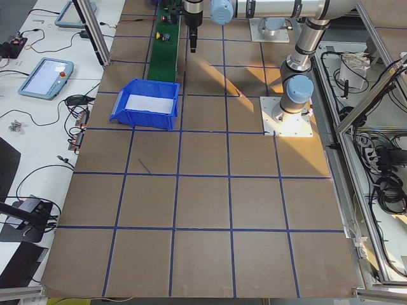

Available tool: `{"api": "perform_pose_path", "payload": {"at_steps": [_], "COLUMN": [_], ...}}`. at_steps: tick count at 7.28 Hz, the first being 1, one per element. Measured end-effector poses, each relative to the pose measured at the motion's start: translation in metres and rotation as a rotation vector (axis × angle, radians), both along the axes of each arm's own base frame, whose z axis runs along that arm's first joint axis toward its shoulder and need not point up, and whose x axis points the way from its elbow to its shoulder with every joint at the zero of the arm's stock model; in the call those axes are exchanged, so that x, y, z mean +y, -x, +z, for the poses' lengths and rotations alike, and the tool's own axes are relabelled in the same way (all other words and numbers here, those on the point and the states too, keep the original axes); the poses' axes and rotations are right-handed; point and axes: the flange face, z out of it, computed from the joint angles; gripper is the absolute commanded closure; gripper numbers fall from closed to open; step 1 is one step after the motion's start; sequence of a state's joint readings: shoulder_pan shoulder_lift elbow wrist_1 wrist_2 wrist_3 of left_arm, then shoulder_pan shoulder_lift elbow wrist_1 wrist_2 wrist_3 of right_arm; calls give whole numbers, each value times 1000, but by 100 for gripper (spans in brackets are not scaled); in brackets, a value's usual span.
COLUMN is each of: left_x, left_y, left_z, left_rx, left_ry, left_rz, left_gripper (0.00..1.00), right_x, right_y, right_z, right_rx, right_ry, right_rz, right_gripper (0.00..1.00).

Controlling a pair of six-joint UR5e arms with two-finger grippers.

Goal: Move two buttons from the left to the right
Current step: 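Lower the right gripper onto the red-capped button and grasp it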

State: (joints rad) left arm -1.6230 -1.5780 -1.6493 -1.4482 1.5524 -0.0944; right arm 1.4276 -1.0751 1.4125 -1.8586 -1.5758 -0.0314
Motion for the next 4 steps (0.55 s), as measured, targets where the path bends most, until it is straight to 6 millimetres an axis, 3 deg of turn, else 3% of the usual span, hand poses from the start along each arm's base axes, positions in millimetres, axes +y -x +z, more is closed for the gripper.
{"api": "perform_pose_path", "payload": {"at_steps": [2,4], "left_x": [-1,-1], "left_y": [0,0], "left_z": [-2,-2], "left_rx": [0,0], "left_ry": [-4,-5], "left_rz": [1,1], "left_gripper": [0,0], "right_x": [-3,-5], "right_y": [-4,-3], "right_z": [-14,-30], "right_rx": [2,6], "right_ry": [7,-10], "right_rz": [7,7], "right_gripper": [7,15]}}
